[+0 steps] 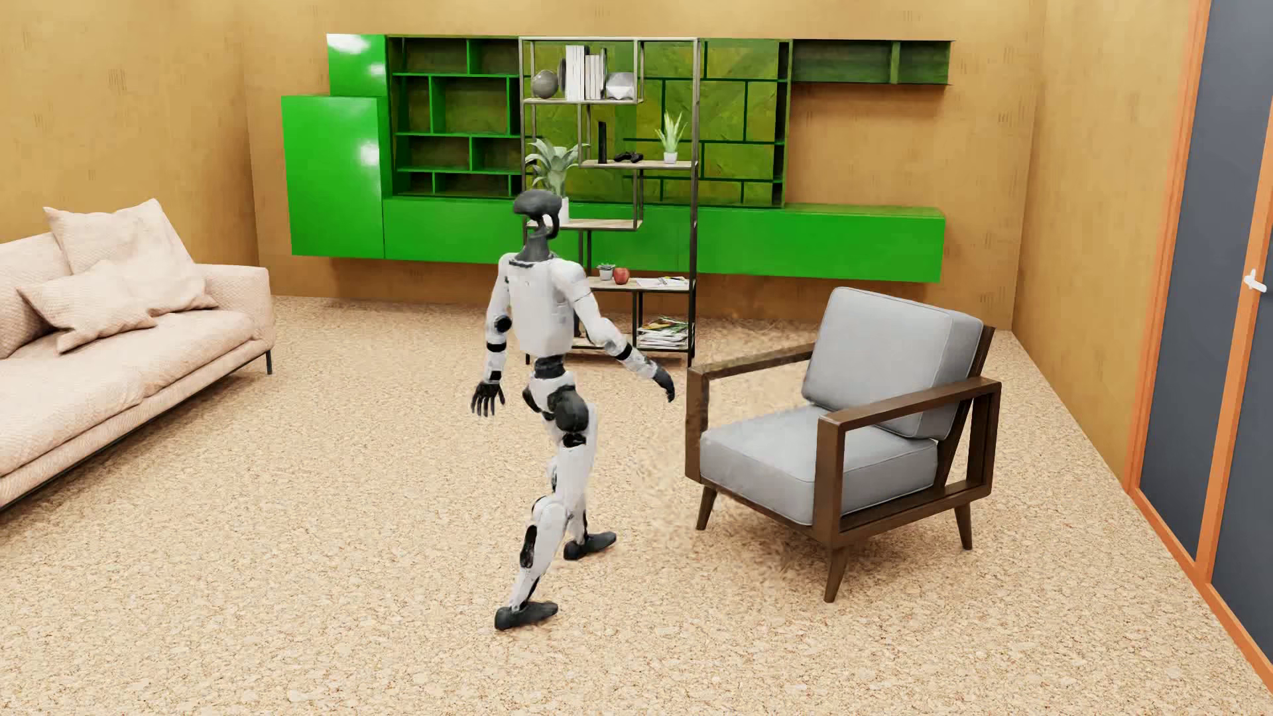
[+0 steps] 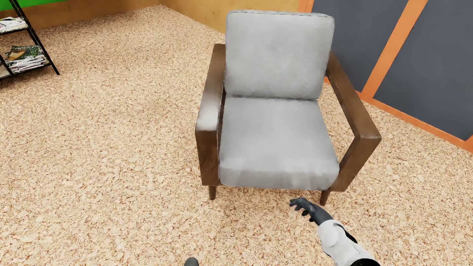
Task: Sit on the chair
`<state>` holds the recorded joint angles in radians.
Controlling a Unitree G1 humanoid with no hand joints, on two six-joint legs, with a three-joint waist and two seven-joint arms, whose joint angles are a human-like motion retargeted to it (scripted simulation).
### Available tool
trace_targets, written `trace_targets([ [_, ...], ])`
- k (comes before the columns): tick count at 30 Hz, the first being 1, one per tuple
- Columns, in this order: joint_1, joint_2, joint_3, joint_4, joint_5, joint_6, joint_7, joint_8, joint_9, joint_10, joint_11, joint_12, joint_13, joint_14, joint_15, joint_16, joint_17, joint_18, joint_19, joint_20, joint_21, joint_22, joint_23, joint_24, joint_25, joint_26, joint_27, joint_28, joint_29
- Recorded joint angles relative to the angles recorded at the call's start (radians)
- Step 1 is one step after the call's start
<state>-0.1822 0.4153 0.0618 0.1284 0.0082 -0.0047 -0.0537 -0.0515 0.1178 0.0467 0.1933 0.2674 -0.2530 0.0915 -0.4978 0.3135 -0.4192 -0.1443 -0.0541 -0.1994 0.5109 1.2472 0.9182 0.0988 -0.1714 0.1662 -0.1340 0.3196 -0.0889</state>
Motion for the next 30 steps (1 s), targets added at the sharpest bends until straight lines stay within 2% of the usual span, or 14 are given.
trace_targets([
  [2, -0.009, 0.056, 0.01, 0.009, -0.04, 0.007, -0.052, 0.019, 0.003, 0.129, 0.082, 0.047, 0.005, 0.087, -0.044, 0.005, -0.003, -0.119, 0.057, 0.029, 0.009, 0.01, -0.06, -0.012, -0.017, -0.027, -0.011, -0.017, 0.011],
  [6, 0.154, -0.219, -0.05, -0.009, -0.161, 0.002, 0.046, 0.097, 0.022, 0.211, 0.784, -0.03, 0.084, -0.047, 0.144, -0.005, 0.053, -0.036, 0.201, 0.012, -0.051, 0.022, 0.013, 0.089, -0.053, -0.03, -0.02, -0.035, 0.068],
  [8, 0.246, -0.441, -0.094, -0.02, -0.162, 0.011, 0.108, 0.091, 0.045, 0.181, 1.07, -0.123, 0.112, -0.095, 0.141, 0.035, 0.079, 0.032, 0.089, -0.037, -0.092, -0.037, 0.112, 0.159, -0.125, -0.052, -0.002, -0.05, 0.117],
  [11, 0.415, -0.673, -0.157, -0.058, -0.132, 0.012, 0.155, 0.116, 0.087, 0.042, 0.99, -0.291, 0.196, -0.142, 0.091, 0.112, 0.121, 0.081, 0.139, -0.148, -0.17, -0.061, 0.258, 0.167, -0.14, -0.077, 0.038, -0.028, 0.075],
  [13, 0.522, -0.682, -0.188, -0.082, -0.092, 0.002, 0.176, 0.116, 0.086, -0.039, 0.624, -0.363, 0.259, -0.179, 0.123, 0.196, 0.121, 0.078, 0.087, -0.194, -0.225, -0.085, 0.325, 0.153, -0.125, -0.086, 0.061, 0.011, 0.067],
  [14, 0.584, -0.616, -0.19, -0.111, -0.03, -0.009, 0.197, 0.028, 0.103, -0.049, 0.409, -0.389, 0.29, -0.21, 0.202, 0.234, 0.102, 0.091, -0.038, -0.192, -0.232, -0.101, 0.33, 0.123, -0.129, -0.161, 0.046, -0.042, 0.055],
  [15, 0.599, -0.588, -0.183, -0.142, 0.05, -0.034, 0.233, -0.074, 0.102, -0.018, 0.291, -0.413, 0.32, -0.25, 0.287, 0.269, 0.094, 0.113, -0.197, -0.176, -0.273, -0.112, 0.333, 0.102, -0.149, -0.156, 0.06, -0.031, 0.041],
  [17, 0.613, -0.566, -0.163, -0.196, 0.083, -0.034, 0.203, -0.032, 0.095, 0.034, 0.279, -0.419, 0.357, -0.228, 0.236, 0.287, 0.035, 0.147, -0.274, -0.129, -0.283, -0.129, 0.316, 0.078, -0.137, -0.151, 0.074, -0.014, 0.049],
  [18, 0.506, -0.524, -0.167, -0.162, 0.096, 0.006, 0.176, 0.021, 0.098, 0.298, 0.244, -0.401, 0.362, -0.244, 0.26, 0.253, 0.004, 0.112, -0.246, -0.13, -0.286, -0.14, 0.318, 0.038, -0.108, -0.136, 0.071, 0.028, 0.039],
  [20, 0.295, -0.426, -0.129, -0.058, 0.117, 0.006, 0.163, -0.022, 0.136, 0.856, 0.194, -0.416, 0.347, -0.262, 0.198, 0.222, -0.005, -0.063, -0.264, -0.131, -0.306, -0.115, 0.309, 0.004, -0.088, -0.112, 0.1, 0.019, 0.02],
  [22, 0.155, -0.41, -0.102, -0.01, 0.085, -0.004, 0.189, 0.003, 0.131, 1.101, 0.234, -0.344, 0.293, -0.338, 0.118, 0.185, -0.022, -0.016, -0.207, -0.104, -0.237, -0.139, 0.29, 0.044, -0.061, -0.13, 0.062, -0.005, 0.02],
  [23, 0.099, -0.4, -0.097, -0.017, 0.073, -0.005, 0.112, 0.032, 0.146, 1.125, 0.254, -0.314, 0.244, -0.361, 0.105, 0.145, -0.005, -0.011, -0.181, -0.104, -0.216, -0.152, 0.275, 0.042, -0.017, -0.14, 0.056, 0.014, -0.005],
  [27, 0.032, -0.452, -0.066, -0.03, 0.015, 0.002, -0.04, 0.114, 0.129, 0.638, 0.264, -0.238, 0.154, -0.309, 0.083, -0.001, 0.042, 0.086, -0.04, -0.14, -0.071, -0.151, 0.056, 0.102, -0.055, -0.134, -0.008, -0.024, 0.02],
  [30, 0.086, -0.538, -0.084, 0.02, 0.079, 0.029, -0.18, 0.265, 0.147, 0.448, 0.255, -0.241, 0.08, -0.299, 0.136, -0.017, 0.085, -0.031, 0.016, -0.142, 0.061, -0.189, -0.063, 0.098, -0.122, -0.074, -0.059, 0.028, 0.186],
])
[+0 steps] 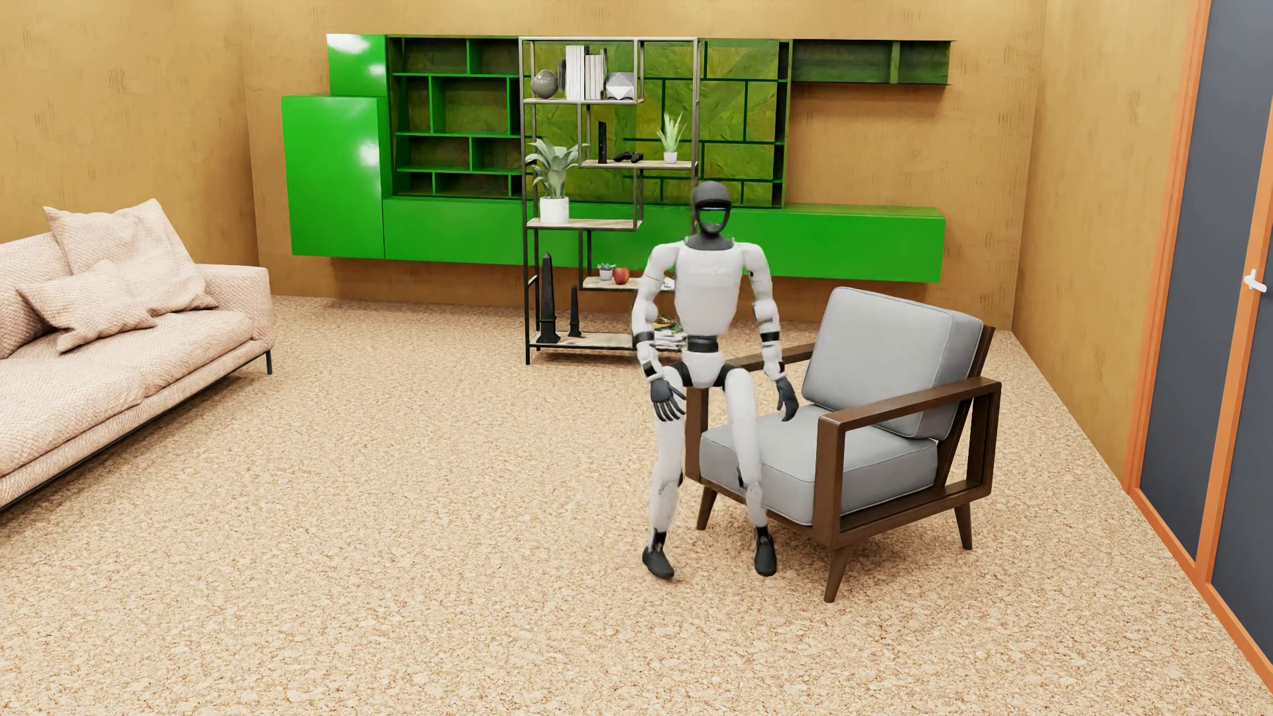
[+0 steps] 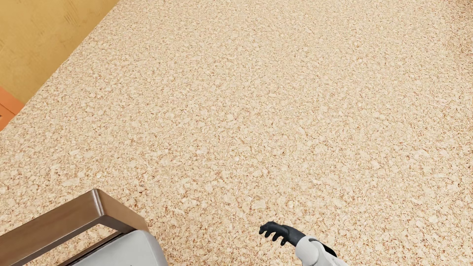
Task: Sit on the chair
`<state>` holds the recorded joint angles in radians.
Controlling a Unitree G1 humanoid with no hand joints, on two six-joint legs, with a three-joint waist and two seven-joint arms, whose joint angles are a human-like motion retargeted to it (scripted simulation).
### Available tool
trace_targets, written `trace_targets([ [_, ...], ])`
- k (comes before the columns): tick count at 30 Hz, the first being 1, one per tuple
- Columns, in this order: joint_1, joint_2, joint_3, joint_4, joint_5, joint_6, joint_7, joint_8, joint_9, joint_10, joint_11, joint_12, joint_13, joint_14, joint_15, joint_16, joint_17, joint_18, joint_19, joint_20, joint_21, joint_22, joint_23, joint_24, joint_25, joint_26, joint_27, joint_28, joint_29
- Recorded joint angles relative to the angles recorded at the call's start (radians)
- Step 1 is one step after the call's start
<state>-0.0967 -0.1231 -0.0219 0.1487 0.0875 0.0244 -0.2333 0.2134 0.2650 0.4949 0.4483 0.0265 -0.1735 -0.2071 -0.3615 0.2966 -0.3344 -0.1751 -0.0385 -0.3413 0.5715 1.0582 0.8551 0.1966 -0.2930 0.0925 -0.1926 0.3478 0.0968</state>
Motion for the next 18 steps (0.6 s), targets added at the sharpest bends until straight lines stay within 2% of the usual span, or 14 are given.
trace_targets([
  [1, -0.01, -0.087, -0.018, 0.023, 0.005, -0.017, 0.095, 0.022, 0.029, -0.015, 0.035, -0.026, -0.051, -0.032, 0.04, 0.019, 0.02, -0.007, 0.024, -0.004, 0.031, -0.018, -0.025, 0.014, -0.007, -0.018, 0.001, 0.019, -0.047],
  [2, -0.066, -0.228, -0.043, -0.012, -0.021, -0.037, 0.18, -0.002, 0.012, -0.023, 0.127, -0.027, -0.058, 0.014, 0.05, 0.032, 0.035, 0.059, 0.049, 0.006, 0.025, -0.05, -0.04, 0.071, -0.032, 0.012, 0.009, -0.014, -0.053],
  [3, -0.084, -0.252, -0.048, 0.012, -0.01, -0.051, 0.206, -0.005, 0.045, 0.045, 0.153, -0.032, -0.062, -0.072, 0.015, 0.066, 0.073, -0.003, 0.001, 0.002, 0.012, -0.049, -0.034, 0.063, -0.044, -0.091, 0.025, 0.012, -0.078],
  [4, -0.114, -0.268, -0.056, -0.018, -0.055, -0.057, 0.178, -0.016, 0.079, 0.09, 0.202, -0.038, -0.046, -0.063, -0.032, 0.085, 0.076, 0.039, -0.002, -0.032, -0.004, -0.095, -0.053, 0.061, -0.036, -0.012, 0.112, 0.035, -0.136],
  [5, -0.126, -0.284, -0.042, -0.041, -0.086, -0.04, 0.167, -0.012, 0.102, 0.133, 0.291, -0.053, -0.037, -0.081, -0.058, 0.064, 0.052, 0.097, 0.002, -0.032, -0.009, -0.086, -0.051, 0.052, -0.024, -0.015, 0.085, 0.042, -0.168],
  [6, -0.165, -0.31, -0.027, -0.037, -0.119, -0.046, 0.183, -0.012, 0.122, 0.183, 0.391, -0.072, -0.021, -0.067, -0.083, 0.064, 0.034, 0.115, 0.01, 0.002, -0.005, -0.086, -0.053, 0.065, -0.022, 0.011, 0.104, 0.051, -0.198],
  [7, -0.224, -0.322, -0.021, -0.03, -0.15, -0.038, 0.203, -0.04, 0.131, 0.26, 0.45, -0.068, -0.014, -0.077, -0.094, 0.042, 0.011, 0.141, 0.02, 0.013, 0.003, -0.081, -0.031, 0.025, -0.028, 0.017, 0.115, 0.106, -0.237],
  [9, -0.356, -0.336, -0.001, -0.013, -0.2, -0.037, 0.171, -0.092, 0.177, 0.436, 0.515, -0.083, -0.047, -0.113, -0.087, 0.044, -0.02, 0.174, 0.021, 0.041, -0.035, -0.086, 0.024, 0.011, -0.037, 0.012, 0.133, 0.106, -0.233],
  [11, -0.509, -0.424, 0.016, 0.01, -0.242, -0.056, 0.146, -0.103, 0.24, 0.626, 0.542, -0.111, -0.074, -0.177, -0.181, 0.083, -0.052, 0.157, 0.072, 0.054, -0.095, -0.106, 0.032, 0.065, 0.01, 0.044, 0.139, 0.026, -0.235],
  [12, -0.608, -0.555, 0.018, 0.036, -0.243, -0.064, 0.137, -0.093, 0.262, 0.746, 0.667, -0.114, -0.089, -0.217, -0.197, 0.119, -0.064, 0.139, 0.11, 0.062, -0.106, -0.149, 0.039, 0.077, 0.027, -0.029, 0.14, -0.002, -0.258],
  [13, -0.696, -0.674, 0.014, 0.053, -0.26, -0.082, 0.134, -0.081, 0.283, 0.851, 0.78, -0.109, -0.11, -0.231, -0.228, 0.144, -0.079, 0.129, 0.151, 0.076, -0.119, -0.18, 0.048, 0.095, 0.031, -0.044, 0.158, -0.02, -0.23],
  [14, -0.777, -0.742, 0.005, 0.051, -0.288, -0.075, 0.114, -0.11, 0.323, 0.958, 0.871, -0.115, -0.124, -0.265, -0.277, 0.163, -0.1, 0.116, 0.156, 0.072, -0.134, -0.217, 0.038, 0.114, 0.059, -0.032, 0.169, -0.021, -0.247],
  [17, -0.903, -0.943, 0.002, 0.072, -0.294, -0.084, 0.082, -0.028, 0.434, 1.212, 1.13, -0.177, -0.184, -0.349, -0.317, 0.191, -0.137, 0.093, 0.216, 0.064, -0.114, -0.244, 0.067, 0.093, 0.097, -0.027, 0.164, 0.01, -0.328],
  [18, -0.938, -0.988, 0.0, 0.068, -0.284, -0.083, 0.069, -0.012, 0.459, 1.282, 1.199, -0.188, -0.197, -0.378, -0.322, 0.203, -0.144, 0.093, 0.22, 0.06, -0.126, -0.249, 0.066, 0.092, 0.102, -0.007, 0.176, 0.027, -0.275],
])
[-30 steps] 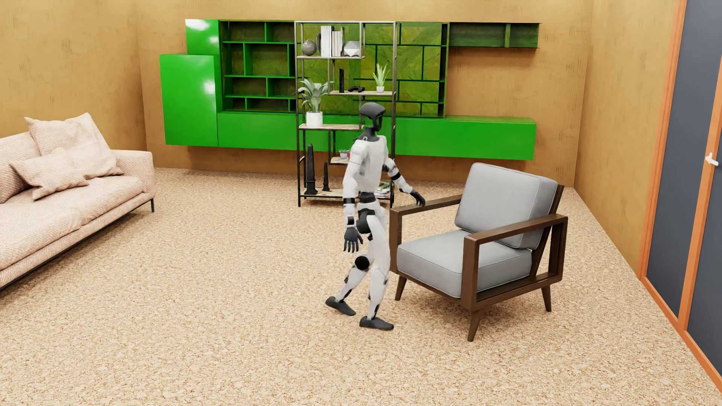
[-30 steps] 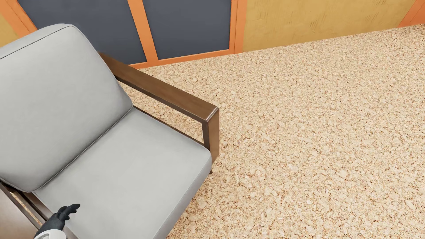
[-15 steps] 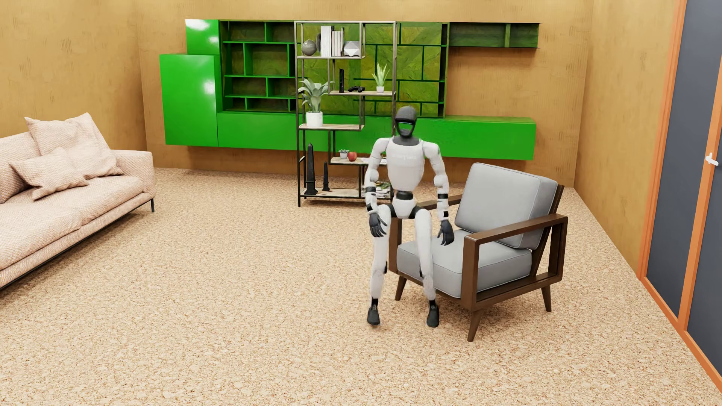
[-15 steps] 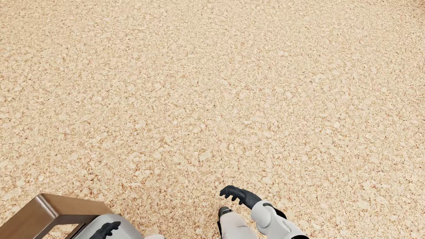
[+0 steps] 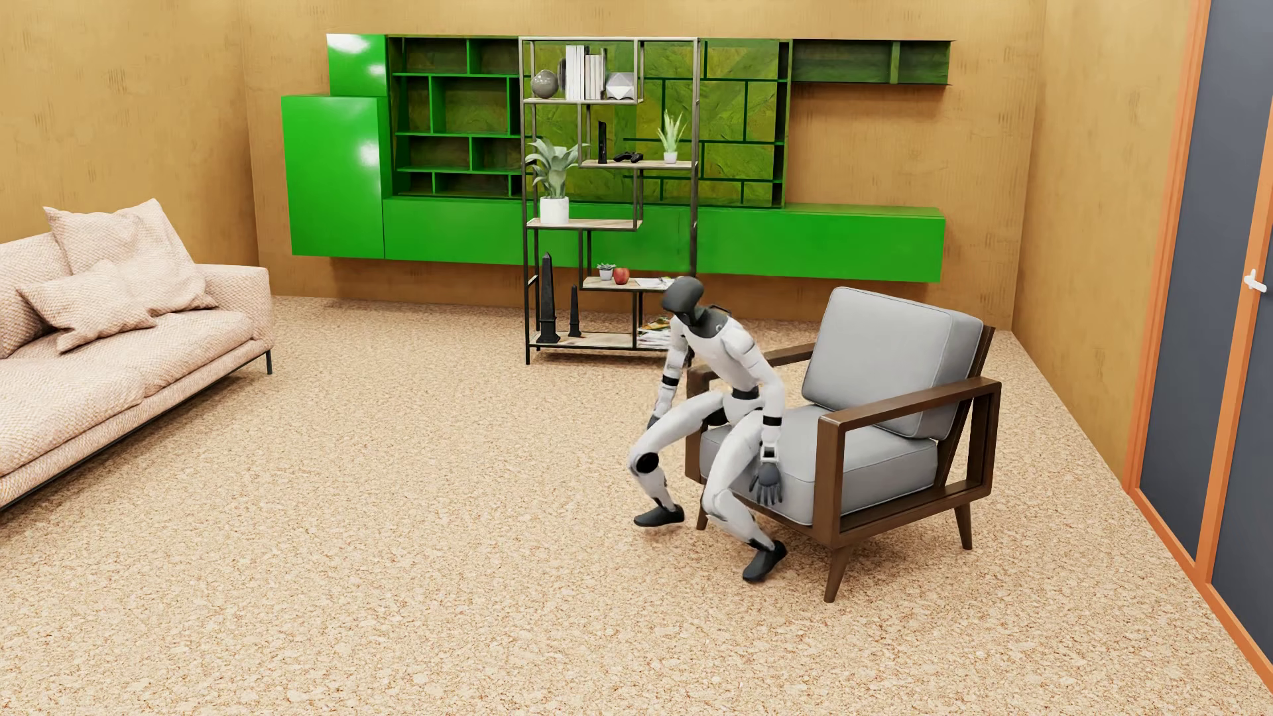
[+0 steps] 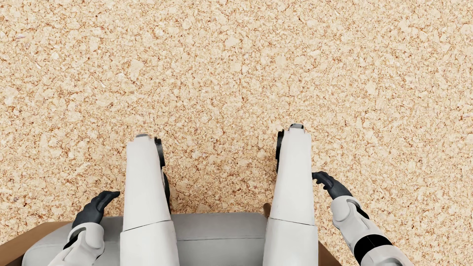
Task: Sit on the chair
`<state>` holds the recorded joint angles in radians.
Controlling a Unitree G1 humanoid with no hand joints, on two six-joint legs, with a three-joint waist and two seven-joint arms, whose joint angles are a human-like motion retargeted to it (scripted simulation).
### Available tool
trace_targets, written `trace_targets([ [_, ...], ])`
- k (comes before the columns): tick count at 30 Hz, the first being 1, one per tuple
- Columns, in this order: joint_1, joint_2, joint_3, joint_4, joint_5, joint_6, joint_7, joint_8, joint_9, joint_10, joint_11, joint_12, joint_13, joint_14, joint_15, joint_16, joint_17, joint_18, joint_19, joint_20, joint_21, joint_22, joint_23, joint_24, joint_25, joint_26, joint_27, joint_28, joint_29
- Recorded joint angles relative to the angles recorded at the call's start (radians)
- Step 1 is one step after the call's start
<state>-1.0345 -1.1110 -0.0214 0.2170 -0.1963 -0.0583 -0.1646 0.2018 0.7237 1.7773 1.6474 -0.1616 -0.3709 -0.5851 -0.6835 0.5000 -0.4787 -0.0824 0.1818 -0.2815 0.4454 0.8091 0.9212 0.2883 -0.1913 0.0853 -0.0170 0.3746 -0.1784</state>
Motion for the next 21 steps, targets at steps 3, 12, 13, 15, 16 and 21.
trace_targets([
  [3, -0.037, -0.071, -0.011, -0.002, 0.001, 0.004, -0.028, 0.058, 0.056, 0.139, 0.145, -0.046, 0.018, -0.037, -0.006, 0.026, -0.003, -0.054, 0.018, -0.05, -0.035, -0.011, -0.051, -0.019, 0.004, 0.017, -0.007, 0.082, 0.014],
  [12, 0.144, 0.134, 0.0, 0.028, -0.061, 0.007, -0.016, 0.011, 0.054, 0.22, 0.193, -0.088, 0.145, -0.068, -0.033, -0.03, 0.153, -0.03, 0.076, -0.122, -0.059, 0.142, 0.092, -0.044, -0.057, 0.044, -0.002, 0.067, -0.007],
  [13, 0.15, 0.148, 0.006, 0.03, -0.07, 0.009, -0.011, 0.007, 0.044, 0.221, 0.189, -0.106, 0.148, -0.075, -0.04, -0.053, 0.17, -0.025, 0.08, -0.141, -0.066, 0.196, 0.126, -0.054, -0.033, 0.036, -0.053, 0.056, -0.015],
  [15, 0.163, 0.164, 0.003, 0.027, -0.086, 0.013, -0.004, 0.011, 0.028, 0.218, 0.193, -0.11, 0.142, -0.08, -0.042, -0.076, 0.209, -0.02, 0.117, -0.144, -0.099, 0.228, 0.179, -0.071, 0.058, 0.039, -0.018, 0.047, -0.077],
  [16, 0.169, 0.178, 0.005, 0.026, -0.088, 0.016, 0.0, 0.005, 0.025, 0.216, 0.19, -0.109, 0.144, -0.067, -0.048, -0.089, 0.205, -0.022, 0.104, -0.144, -0.103, 0.237, 0.186, -0.078, 0.055, 0.033, -0.007, 0.046, -0.091],
  [21, 0.214, 0.226, 0.014, -0.005, -0.076, 0.01, -0.006, 0.007, 0.03, 0.214, 0.191, -0.094, 0.154, -0.07, -0.039, -0.115, 0.179, -0.012, 0.094, -0.152, -0.067, 0.273, 0.141, -0.06, -0.036, 0.046, -0.004, 0.067, -0.067],
])
